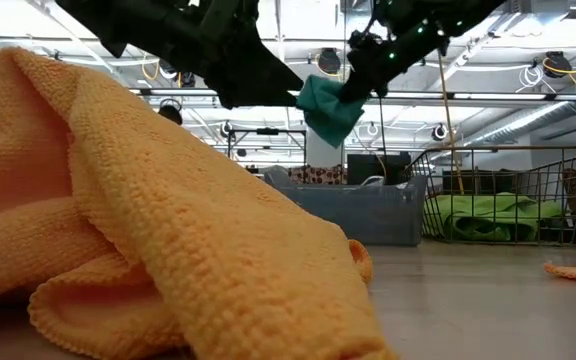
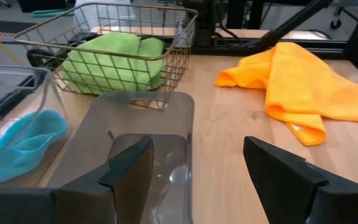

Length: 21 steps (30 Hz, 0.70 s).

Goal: Sort microfiber towel by color & place in baskets
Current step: Put the blue microfiber towel into the transparent bin

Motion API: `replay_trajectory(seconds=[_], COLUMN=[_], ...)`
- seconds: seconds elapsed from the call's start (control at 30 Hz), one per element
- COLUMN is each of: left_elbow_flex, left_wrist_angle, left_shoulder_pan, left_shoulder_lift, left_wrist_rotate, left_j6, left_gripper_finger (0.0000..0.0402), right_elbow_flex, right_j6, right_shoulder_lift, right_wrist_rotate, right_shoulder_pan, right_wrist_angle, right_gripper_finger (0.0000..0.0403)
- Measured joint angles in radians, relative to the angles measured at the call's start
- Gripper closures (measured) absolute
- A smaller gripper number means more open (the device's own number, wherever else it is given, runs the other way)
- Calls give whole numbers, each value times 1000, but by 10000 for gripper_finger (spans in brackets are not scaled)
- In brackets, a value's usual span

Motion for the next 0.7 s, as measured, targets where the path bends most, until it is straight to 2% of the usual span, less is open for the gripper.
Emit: replay_trajectory(seconds=[0.2,0.47,0.7], left_elbow_flex=[0,0,0], left_wrist_angle=[0,0,-8], left_shoulder_pan=[27,50,50], left_shoulder_lift=[0,0,0], left_wrist_rotate=[12,55,56], left_j6=[1,1,2], left_gripper_finger=[146,146,146], right_elbow_flex=[77,79,79], right_j6=[-62,-66,-67], right_shoulder_lift=[145,322,397], right_wrist_rotate=[-49,-48,-45], right_shoulder_pan=[-50,-97,-106], right_wrist_angle=[-81,-118,-108], right_gripper_finger=[390,390,388])
